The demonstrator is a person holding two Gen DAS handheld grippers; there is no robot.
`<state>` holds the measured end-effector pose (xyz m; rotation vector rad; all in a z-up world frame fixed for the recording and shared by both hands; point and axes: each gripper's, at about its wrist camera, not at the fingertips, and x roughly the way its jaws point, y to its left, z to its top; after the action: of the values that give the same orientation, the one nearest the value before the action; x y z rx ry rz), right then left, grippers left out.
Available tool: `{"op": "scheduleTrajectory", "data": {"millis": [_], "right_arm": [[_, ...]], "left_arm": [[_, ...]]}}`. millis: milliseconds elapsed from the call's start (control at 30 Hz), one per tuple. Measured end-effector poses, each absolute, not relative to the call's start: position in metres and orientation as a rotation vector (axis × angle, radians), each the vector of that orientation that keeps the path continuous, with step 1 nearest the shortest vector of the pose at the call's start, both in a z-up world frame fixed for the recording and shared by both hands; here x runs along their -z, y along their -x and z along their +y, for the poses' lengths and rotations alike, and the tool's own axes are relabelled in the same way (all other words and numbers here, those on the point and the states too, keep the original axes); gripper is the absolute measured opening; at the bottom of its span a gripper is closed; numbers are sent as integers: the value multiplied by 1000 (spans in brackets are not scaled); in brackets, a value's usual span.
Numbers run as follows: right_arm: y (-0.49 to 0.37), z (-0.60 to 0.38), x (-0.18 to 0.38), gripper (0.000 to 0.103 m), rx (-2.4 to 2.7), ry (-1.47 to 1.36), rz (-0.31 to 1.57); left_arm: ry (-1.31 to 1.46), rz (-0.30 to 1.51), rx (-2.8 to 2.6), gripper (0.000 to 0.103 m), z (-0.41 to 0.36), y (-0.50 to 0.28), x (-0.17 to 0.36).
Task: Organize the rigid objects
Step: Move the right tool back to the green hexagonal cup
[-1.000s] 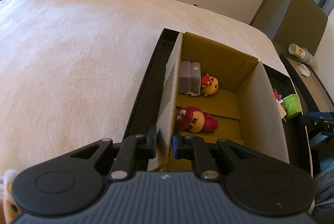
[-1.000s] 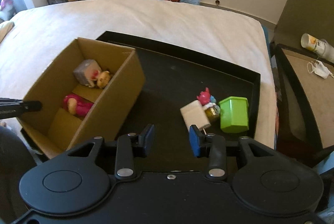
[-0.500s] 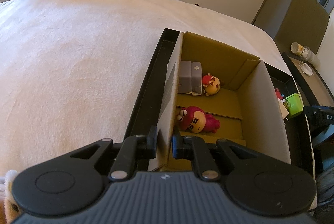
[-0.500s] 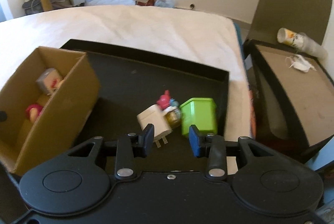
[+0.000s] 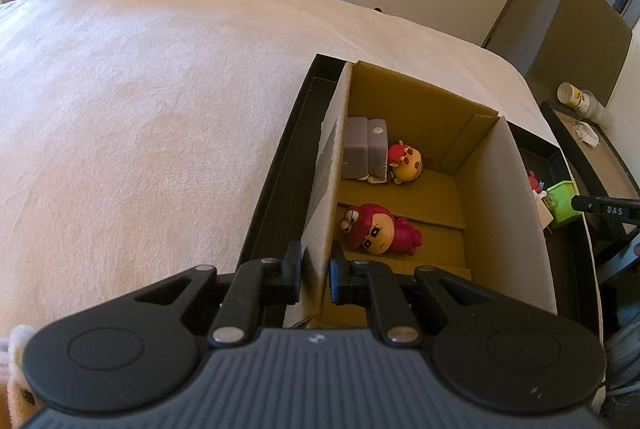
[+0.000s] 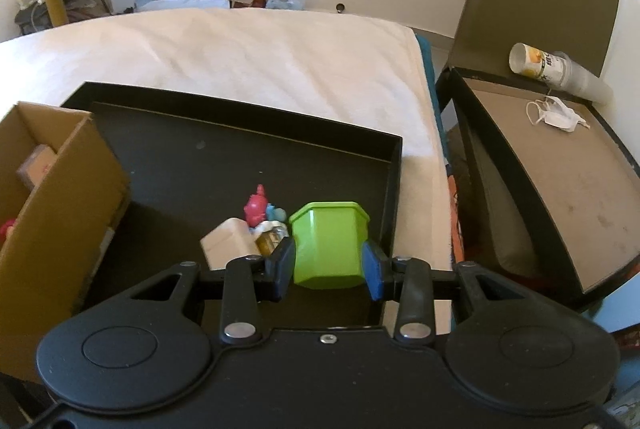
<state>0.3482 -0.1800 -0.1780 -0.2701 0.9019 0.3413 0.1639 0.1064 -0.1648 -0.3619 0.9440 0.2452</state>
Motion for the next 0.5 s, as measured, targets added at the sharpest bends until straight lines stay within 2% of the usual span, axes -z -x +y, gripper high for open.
{"op": "scheduleTrajectory", "data": {"millis": [500], "right_arm": [[-355, -179, 194, 37, -331, 276, 938]], "left_arm": [[350, 947, -249, 12, 106, -164, 165]]}}
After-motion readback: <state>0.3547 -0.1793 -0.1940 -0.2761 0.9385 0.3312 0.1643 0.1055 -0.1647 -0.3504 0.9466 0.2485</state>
